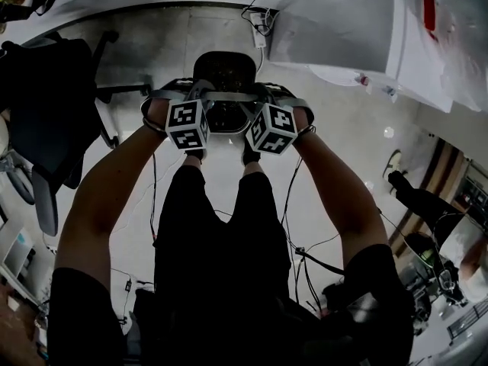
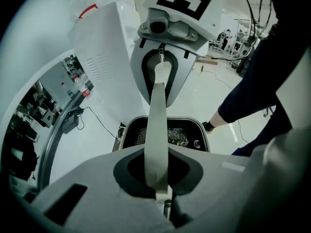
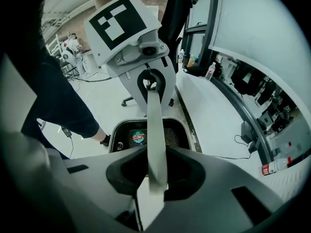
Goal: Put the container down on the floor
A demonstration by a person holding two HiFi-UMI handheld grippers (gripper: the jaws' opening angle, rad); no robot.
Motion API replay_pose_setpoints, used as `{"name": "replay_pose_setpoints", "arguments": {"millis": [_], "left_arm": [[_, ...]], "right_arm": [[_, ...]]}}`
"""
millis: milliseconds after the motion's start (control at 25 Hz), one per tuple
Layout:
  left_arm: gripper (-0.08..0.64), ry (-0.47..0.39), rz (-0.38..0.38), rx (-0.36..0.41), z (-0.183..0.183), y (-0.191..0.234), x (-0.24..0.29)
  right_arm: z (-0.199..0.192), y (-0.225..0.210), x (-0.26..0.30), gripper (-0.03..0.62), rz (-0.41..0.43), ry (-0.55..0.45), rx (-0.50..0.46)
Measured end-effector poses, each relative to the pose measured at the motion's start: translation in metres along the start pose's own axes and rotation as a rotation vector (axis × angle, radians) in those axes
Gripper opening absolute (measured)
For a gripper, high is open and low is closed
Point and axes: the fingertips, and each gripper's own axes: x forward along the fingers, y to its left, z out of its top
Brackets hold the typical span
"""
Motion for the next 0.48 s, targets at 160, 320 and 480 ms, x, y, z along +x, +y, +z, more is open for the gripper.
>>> {"name": "replay_pose_setpoints", "arguments": {"millis": [160, 320, 480], "left_arm": [[0.011, 0.014, -0.035, 0.007, -0.015, 0.002, 0.023], [0.011, 0.022, -0.047, 0.020, -0.023, 0.007, 0.049], [0.011, 0.035, -0.028, 0.030, -0.038, 0.014, 0.074]], "right_arm": [[-0.009, -0.003, 0.026, 0.069, 0.010, 0.011, 0.010], [-0.025, -0.008, 0.051, 0.069, 0.018, 0.019, 0.017], [-0.036, -0.014, 0.078, 0.071, 0.017, 0.035, 0.028]]}}
